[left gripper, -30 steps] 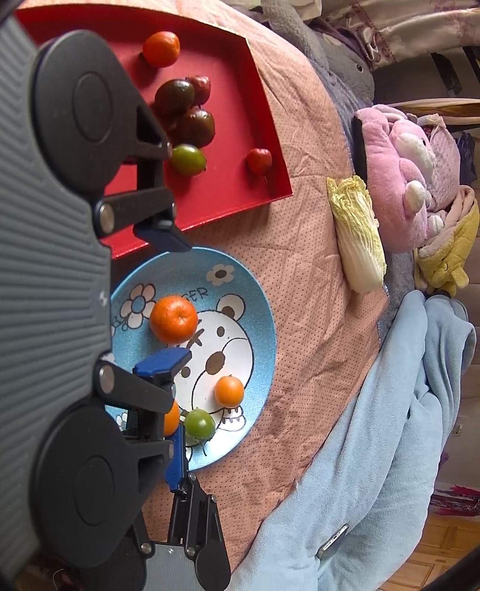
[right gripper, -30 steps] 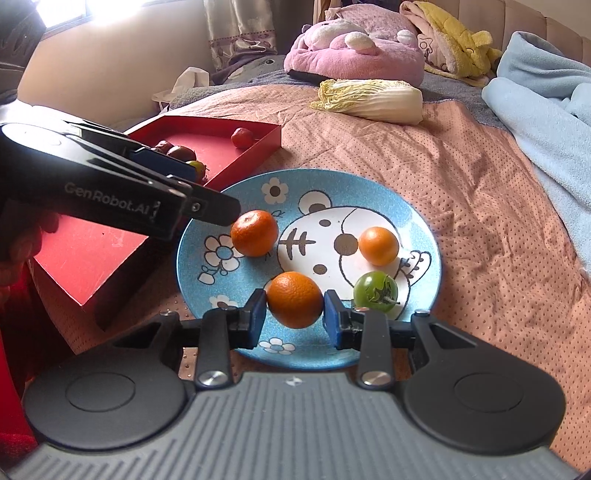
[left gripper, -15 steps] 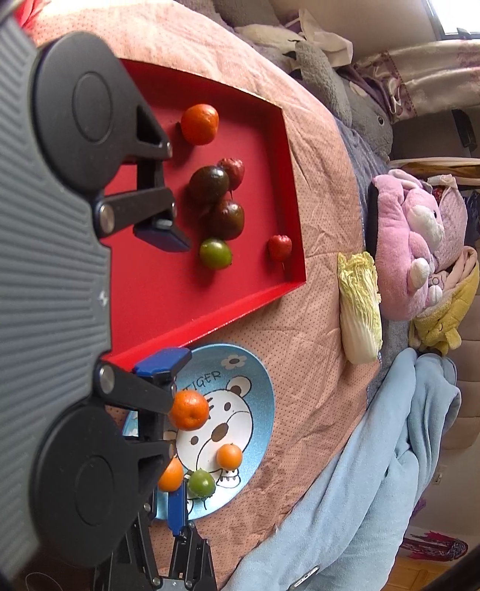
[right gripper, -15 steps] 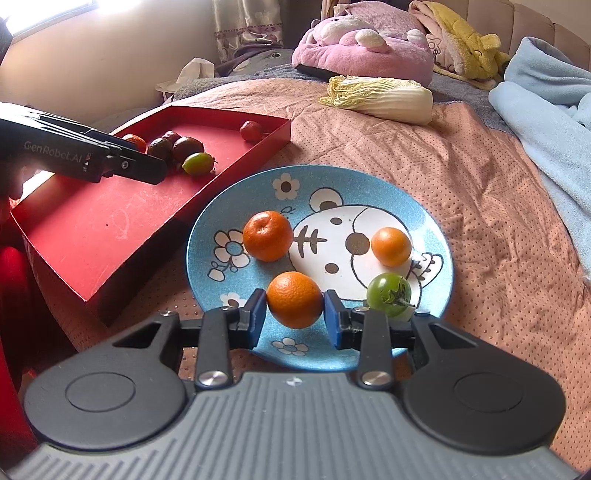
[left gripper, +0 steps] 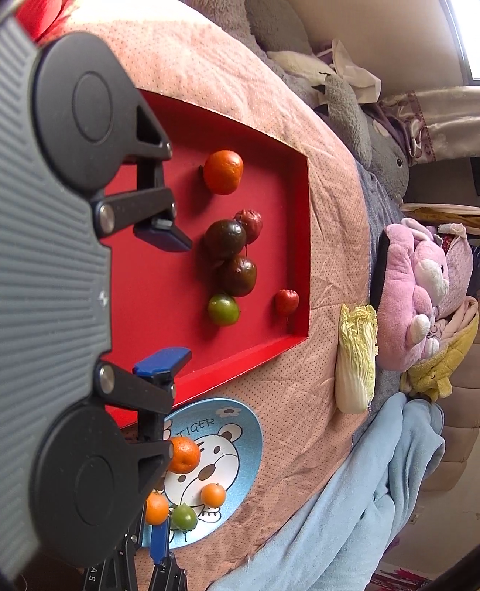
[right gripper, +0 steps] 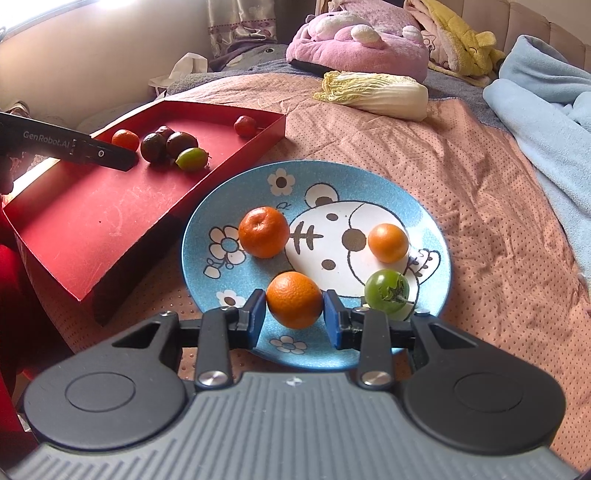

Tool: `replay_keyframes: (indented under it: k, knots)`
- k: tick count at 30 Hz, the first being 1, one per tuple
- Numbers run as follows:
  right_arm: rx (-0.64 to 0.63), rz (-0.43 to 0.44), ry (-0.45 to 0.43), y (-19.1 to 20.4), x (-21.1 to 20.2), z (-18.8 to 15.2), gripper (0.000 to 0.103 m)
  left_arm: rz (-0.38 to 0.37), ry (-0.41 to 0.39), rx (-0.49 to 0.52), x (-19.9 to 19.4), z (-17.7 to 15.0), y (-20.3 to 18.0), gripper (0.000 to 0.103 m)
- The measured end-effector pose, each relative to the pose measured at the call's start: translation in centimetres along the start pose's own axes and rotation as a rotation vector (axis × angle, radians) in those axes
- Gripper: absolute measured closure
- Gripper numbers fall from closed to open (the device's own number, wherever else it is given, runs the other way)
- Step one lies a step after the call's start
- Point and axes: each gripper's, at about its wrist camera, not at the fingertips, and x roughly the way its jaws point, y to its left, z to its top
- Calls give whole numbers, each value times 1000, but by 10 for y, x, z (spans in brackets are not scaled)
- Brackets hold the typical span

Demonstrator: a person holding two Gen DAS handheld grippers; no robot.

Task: Organize fruits
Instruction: 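Open the left tool onto the plate while the right tool then releases its mandarin, then move both open tools back over the red tray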

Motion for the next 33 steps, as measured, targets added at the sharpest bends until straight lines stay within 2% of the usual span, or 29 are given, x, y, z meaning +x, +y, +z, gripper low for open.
replay_keyframes:
  k: [2, 4, 6, 23, 33]
  knots:
    - [5, -6, -10, -1, -3, 1, 54, 0, 0, -3, -1, -1, 1, 43]
    - [6, -21, -44, -1, -10, 2, 24, -2, 2, -7, -1, -1, 2, 43]
    - [0, -38, -80, 0, -18, 4, 15, -5, 4, -11, -2, -2, 4, 43]
    - [-64, 56, -166, 34, -30, 29, 9, 27, -4, -79, -7, 0, 25, 43]
    - [-68, 83, -161, 43, -25, 31, 8, 49, -7, -91, -4, 2, 36, 43]
